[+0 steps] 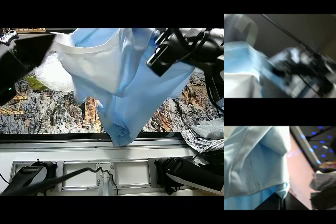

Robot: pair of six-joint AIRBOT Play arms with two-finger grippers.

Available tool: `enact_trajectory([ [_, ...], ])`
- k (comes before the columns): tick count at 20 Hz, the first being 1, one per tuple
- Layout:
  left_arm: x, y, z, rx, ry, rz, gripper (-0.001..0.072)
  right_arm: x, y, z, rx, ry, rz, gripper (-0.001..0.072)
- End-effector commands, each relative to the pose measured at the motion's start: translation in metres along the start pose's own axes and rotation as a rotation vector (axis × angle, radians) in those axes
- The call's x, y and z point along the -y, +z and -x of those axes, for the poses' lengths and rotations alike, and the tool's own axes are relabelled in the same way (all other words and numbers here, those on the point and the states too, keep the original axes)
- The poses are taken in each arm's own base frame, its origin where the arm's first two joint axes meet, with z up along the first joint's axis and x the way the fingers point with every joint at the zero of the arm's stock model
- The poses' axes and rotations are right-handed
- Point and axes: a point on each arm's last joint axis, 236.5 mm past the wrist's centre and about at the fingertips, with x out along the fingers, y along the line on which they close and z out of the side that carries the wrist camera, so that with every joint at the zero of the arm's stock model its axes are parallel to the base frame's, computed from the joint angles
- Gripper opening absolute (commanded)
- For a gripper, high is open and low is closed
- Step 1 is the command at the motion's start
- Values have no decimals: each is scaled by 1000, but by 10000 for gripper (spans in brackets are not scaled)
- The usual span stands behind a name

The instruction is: Fold the clothes and pants, and hang the long-sleeved shirts on hangers.

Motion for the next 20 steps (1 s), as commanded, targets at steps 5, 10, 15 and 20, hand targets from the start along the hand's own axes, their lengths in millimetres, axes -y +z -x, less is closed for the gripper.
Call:
enact_trajectory([
  [5,58,-96,-18,-317,-199,-67,531,126,-30,18,9,-377,-280,20],
  [10,56,-147,-24,-482,-159,-73,488,209,-102,46,-57,-645,-570,21],
  [15,49,-181,-21,-603,-103,-53,487,264,-189,98,-149,-921,-816,21],
  [20,20,-196,-12,-685,11,-104,487,308,-229,162,-70,-1175,-932,21],
])
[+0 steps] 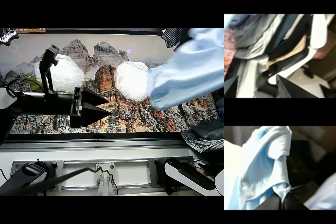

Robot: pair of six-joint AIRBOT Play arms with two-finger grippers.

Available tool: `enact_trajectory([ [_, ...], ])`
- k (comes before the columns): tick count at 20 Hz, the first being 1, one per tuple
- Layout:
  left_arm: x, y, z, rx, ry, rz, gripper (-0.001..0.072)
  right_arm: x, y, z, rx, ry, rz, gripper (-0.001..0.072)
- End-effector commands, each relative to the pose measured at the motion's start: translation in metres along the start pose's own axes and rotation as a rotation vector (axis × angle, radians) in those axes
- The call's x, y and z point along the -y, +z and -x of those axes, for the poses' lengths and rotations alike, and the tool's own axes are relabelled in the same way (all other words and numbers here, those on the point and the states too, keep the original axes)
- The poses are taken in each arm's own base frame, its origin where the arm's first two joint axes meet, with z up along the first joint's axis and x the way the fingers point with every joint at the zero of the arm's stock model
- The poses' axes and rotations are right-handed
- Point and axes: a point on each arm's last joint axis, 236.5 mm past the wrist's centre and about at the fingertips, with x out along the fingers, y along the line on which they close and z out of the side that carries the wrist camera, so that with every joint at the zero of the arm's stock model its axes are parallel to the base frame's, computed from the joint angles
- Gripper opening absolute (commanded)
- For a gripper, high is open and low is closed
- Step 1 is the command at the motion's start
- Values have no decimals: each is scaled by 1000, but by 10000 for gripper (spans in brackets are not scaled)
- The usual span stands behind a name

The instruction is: Fold the clothes and pants, and hang the long-sleeved shirts on hangers.

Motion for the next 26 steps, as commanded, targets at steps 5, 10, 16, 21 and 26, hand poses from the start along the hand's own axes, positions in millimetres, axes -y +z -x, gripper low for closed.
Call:
enact_trajectory([
  [5,-43,-23,3,-100,183,-46,487,96,32,-17,182,-223,-205,21],
  [10,-103,-21,20,-125,430,-164,487,144,19,-39,182,-345,-253,21],
  [16,-135,-21,16,-111,490,-138,474,179,2,-70,189,-411,-310,21],
  [21,-152,-36,9,-132,492,-26,474,189,8,-84,262,-402,-377,21],
  [26,-154,-38,8,-137,491,-20,474,211,-7,-86,231,-452,-400,21],
])
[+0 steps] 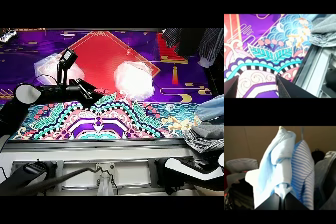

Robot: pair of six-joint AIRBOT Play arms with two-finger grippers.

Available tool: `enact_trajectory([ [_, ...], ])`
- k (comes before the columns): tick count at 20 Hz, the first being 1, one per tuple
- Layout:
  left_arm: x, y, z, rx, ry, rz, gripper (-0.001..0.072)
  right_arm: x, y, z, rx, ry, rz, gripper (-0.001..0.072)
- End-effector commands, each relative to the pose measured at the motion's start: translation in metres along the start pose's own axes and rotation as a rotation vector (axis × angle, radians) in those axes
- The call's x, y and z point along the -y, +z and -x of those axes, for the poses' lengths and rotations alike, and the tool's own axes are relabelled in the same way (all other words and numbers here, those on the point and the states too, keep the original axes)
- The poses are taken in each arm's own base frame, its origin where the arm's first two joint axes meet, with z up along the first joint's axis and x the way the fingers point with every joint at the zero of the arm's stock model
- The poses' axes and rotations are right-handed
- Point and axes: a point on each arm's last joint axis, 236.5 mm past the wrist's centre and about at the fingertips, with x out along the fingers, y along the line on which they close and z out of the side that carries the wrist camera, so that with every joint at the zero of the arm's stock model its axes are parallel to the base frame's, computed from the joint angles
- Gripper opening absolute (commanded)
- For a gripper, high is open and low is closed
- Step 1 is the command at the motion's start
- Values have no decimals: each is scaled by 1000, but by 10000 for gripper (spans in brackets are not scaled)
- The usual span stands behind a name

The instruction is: Fold the clothes and pants, and hang the long-sleeved shirts on hangers.

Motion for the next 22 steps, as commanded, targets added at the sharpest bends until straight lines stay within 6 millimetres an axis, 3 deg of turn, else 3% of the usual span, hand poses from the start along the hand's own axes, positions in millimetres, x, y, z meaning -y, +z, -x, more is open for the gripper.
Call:
enact_trajectory([
  [1,-2,-1,-2,-4,2,12,474,16,-8,-6,-28,-42,-16,23],
  [3,-2,-1,-2,-4,2,12,474,24,-18,-4,-76,-76,41,44],
  [4,-1,-1,-2,-4,2,12,475,28,-21,-3,-92,-87,65,206],
  [5,-1,-1,-2,-4,1,15,475,30,-21,-1,-97,-93,63,418],
  [6,-1,-1,-2,-4,2,14,475,31,-14,3,-82,-92,62,475],
  [8,-3,-1,-1,-3,7,11,475,27,5,16,-37,-66,47,408],
  [12,-30,2,1,8,119,-59,475,1,71,55,148,86,-32,407],
  [15,-53,19,12,69,225,-106,475,-49,126,109,287,367,-228,415],
  [17,-67,35,30,132,285,-106,475,-91,128,136,226,563,-401,414],
  [19,-79,49,56,187,344,-105,475,-153,100,166,103,768,-386,414],
  [21,-96,57,90,220,435,-127,475,-225,47,218,-59,1010,-253,415],
  [22,-105,59,106,227,485,-145,475,-258,9,255,-176,1135,-168,415],
])
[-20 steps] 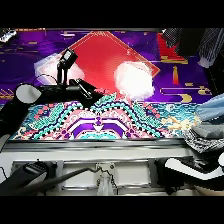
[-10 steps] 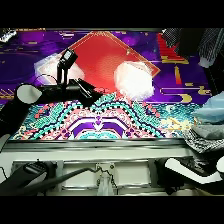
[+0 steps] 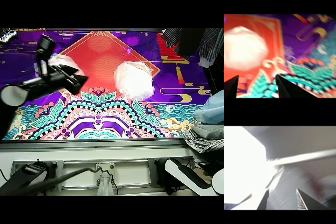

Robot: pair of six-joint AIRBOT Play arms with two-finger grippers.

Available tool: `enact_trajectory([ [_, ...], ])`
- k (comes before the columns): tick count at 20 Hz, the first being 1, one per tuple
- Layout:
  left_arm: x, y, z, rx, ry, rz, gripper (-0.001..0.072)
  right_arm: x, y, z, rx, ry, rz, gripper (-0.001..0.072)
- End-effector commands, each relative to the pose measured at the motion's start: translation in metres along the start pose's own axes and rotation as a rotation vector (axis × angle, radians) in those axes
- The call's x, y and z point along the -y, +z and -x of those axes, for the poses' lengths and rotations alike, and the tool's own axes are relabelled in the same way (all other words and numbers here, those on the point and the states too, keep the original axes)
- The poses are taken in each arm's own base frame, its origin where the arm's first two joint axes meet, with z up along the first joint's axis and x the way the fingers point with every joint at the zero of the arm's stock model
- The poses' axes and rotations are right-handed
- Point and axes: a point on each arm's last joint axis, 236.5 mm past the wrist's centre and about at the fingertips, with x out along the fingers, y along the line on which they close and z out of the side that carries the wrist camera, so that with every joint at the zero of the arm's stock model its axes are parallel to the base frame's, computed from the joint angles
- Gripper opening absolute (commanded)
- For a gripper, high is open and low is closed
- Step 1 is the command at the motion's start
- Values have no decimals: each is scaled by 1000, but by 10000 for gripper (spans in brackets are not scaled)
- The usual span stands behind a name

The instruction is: Fold the clothes and pants, and hang the long-sleeved shirts on hangers.

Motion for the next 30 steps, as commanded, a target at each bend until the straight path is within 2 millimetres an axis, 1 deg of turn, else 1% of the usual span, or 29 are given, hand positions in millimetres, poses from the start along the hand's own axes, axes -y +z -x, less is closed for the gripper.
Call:
enact_trajectory([
  [1,-50,17,40,52,172,-56,475,-136,-126,29,-390,421,49,415],
  [2,-58,17,50,52,198,-56,476,-164,-172,53,-522,519,131,415],
  [3,-64,15,60,43,213,-48,476,-185,-210,78,-628,603,190,415],
  [4,-66,10,68,21,214,-41,476,-202,-245,103,-729,671,217,415],
  [5,-64,1,74,-16,201,-34,476,-214,-273,124,-806,720,232,414],
  [6,-63,-6,79,-44,190,-26,476,-226,-298,145,-865,767,245,414],
  [7,-60,-14,82,-77,175,-17,475,-234,-317,162,-910,801,258,414],
  [8,-58,-20,83,-99,163,-11,476,-239,-333,175,-939,823,275,414],
  [9,-57,-24,83,-117,153,-10,476,-242,-344,184,-955,838,290,414],
  [10,-54,-27,83,-129,144,-10,476,-242,-350,189,-969,842,298,415],
  [12,-54,-28,83,-133,142,-11,476,-238,-355,194,-995,843,308,415],
  [13,-54,-28,83,-134,142,-11,476,-233,-358,197,-1020,839,329,414],
  [16,-54,-28,83,-134,142,-11,476,-216,-371,221,-1148,845,380,414],
  [17,-54,-28,83,-133,141,-11,477,-214,-373,223,-1161,846,385,414],
  [20,-54,-28,83,-134,142,-11,476,-217,-371,219,-1140,845,377,414],
  [30,-54,-28,83,-133,141,-11,476,-217,-371,220,-1140,845,376,414],
])
